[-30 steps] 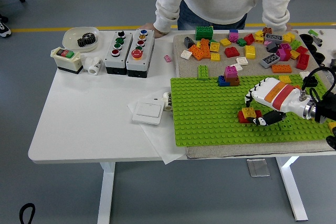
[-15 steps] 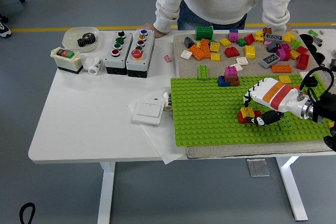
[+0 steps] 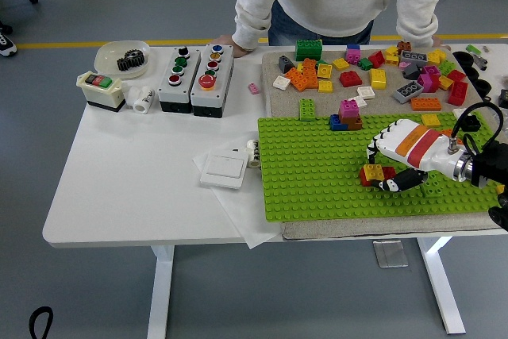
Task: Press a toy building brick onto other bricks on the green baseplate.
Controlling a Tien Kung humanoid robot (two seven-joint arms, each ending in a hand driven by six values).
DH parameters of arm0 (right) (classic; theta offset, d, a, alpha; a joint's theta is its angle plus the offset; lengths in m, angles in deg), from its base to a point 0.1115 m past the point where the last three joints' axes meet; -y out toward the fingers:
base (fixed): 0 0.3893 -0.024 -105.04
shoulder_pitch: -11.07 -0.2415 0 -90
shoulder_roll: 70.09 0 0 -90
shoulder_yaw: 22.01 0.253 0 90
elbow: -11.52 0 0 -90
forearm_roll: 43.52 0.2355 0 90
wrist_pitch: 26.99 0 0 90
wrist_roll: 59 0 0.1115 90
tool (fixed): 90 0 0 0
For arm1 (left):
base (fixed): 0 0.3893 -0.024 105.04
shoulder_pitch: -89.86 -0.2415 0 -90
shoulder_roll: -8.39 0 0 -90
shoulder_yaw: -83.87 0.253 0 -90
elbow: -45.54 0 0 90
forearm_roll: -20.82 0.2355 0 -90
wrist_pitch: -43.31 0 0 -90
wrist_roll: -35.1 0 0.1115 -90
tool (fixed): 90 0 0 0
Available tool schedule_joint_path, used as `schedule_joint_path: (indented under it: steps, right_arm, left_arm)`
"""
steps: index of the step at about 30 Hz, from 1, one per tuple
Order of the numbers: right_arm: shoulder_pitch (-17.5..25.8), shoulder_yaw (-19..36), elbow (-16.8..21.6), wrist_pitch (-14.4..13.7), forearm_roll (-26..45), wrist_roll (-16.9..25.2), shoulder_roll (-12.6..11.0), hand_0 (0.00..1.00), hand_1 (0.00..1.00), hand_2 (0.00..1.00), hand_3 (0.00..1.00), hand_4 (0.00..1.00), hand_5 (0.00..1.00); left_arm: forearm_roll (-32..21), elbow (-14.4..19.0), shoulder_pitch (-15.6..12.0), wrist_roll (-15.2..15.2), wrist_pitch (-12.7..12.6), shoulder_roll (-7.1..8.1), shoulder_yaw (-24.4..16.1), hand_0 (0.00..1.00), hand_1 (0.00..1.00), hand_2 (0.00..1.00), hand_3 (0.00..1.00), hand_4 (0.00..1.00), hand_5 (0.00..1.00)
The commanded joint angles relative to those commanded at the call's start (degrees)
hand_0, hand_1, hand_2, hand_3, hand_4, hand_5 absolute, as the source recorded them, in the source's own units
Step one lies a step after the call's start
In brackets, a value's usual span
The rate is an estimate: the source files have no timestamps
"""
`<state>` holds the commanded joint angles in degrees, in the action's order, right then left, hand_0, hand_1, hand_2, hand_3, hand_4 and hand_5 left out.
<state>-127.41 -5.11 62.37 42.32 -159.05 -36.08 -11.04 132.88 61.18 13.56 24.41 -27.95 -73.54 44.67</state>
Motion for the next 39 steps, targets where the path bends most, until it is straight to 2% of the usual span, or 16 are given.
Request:
schedule_joint_path:
  steps: [31, 32, 37, 39]
  right_arm:
    - [0.2, 0.5, -1.1, 0.2, -0.2, -0.2, 0.8, 0.514, 0.59, 0.613, 0.535, 0.784, 0.47]
    - [0.2, 0.5, -1.1, 0.2, -0.2, -0.2, 0.7, 0.52, 0.604, 0.65, 0.544, 0.788, 0.469]
    - [0.1, 0.8, -1.0, 0.3, -0.2, -0.2, 0.6, 0.52, 0.604, 0.65, 0.544, 0.788, 0.469]
    - [0.1, 0.9, -1.0, 0.3, -0.2, -0.3, 0.5, 0.523, 0.609, 0.68, 0.554, 0.791, 0.468]
  left_arm:
    - [0.4, 0.1, -0.2, 0.0, 0.4, 0.03, -0.1, 0.773, 0.76, 0.735, 0.599, 0.67, 0.6]
    - [0.3, 0.1, -0.2, 0.0, 0.4, 0.05, -0.1, 0.771, 0.76, 0.734, 0.598, 0.67, 0.601]
    - [0.3, 0.1, 0.0, 0.0, 0.4, 0.08, 0.0, 0.771, 0.76, 0.734, 0.598, 0.67, 0.601]
    - [0.3, 0.1, 0.0, 0.1, 0.5, 0.1, 0.0, 0.771, 0.759, 0.733, 0.598, 0.669, 0.599]
